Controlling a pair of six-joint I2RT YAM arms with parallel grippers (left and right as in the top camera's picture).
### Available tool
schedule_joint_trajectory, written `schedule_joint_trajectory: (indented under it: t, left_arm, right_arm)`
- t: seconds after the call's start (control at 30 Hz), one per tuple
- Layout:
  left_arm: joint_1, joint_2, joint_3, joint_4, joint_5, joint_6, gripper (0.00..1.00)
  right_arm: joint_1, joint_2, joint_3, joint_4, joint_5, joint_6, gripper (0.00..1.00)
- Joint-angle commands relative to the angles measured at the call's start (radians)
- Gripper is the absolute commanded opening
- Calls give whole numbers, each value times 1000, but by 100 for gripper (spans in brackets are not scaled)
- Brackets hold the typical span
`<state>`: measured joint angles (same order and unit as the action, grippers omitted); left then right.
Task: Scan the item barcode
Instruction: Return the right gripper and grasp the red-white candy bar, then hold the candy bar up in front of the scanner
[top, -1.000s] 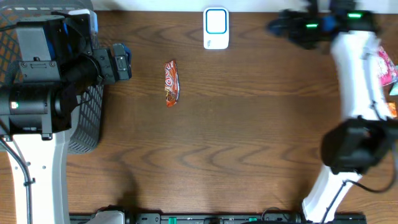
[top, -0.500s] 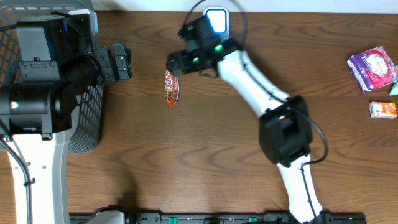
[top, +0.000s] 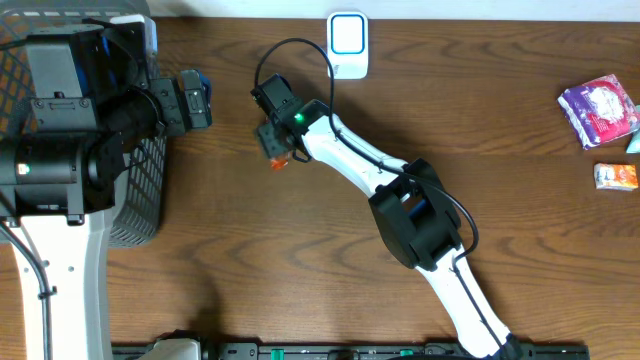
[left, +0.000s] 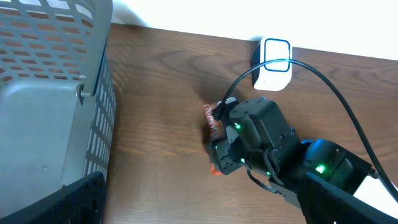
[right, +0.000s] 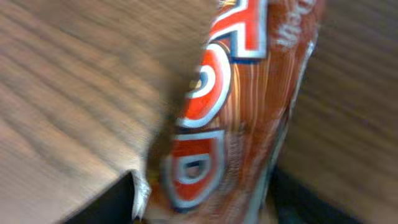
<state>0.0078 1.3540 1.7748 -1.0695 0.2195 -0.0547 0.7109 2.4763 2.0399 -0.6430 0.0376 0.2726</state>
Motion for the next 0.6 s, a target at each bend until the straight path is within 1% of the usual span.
schedule_joint_trajectory:
  t: [0.0, 0.07, 0.1, 0.13, 0.2, 0.3, 0.33, 0.4, 0.5, 0.57]
  left_arm:
    - [4, -2, 3, 0, 5, 2, 98]
    - [4, -2, 3, 0, 5, 2, 98]
    - [4, -2, 3, 0, 5, 2, 98]
    - [4, -2, 3, 0, 5, 2, 98]
    - [4, -2, 3, 0, 5, 2, 98]
    - [4, -2, 3, 0, 5, 2, 98]
    - [4, -2, 3, 0, 5, 2, 98]
    - [4, -2, 3, 0, 5, 2, 98]
    - [4, -2, 3, 0, 5, 2, 98]
    - [4, -2, 3, 0, 5, 2, 98]
  right_arm:
    - [-14, -5, 4, -31, 93, 4, 33]
    - [-23, -8, 4, -80, 154, 4, 19]
    - [-28, -13, 5, -109, 178, 3, 16]
    - [-34, -18, 6, -142, 200, 4, 15]
    - [-45, -37, 9, -211, 243, 3, 18]
    - [-53, -75, 9, -293, 315, 3, 17]
    - [-56, -89, 9, -320, 347, 3, 19]
    - [-58, -111, 9, -356, 379, 2, 30]
    - [-63, -122, 9, -379, 362, -29, 45]
    - [-63, -119, 7, -378, 344, -70, 50]
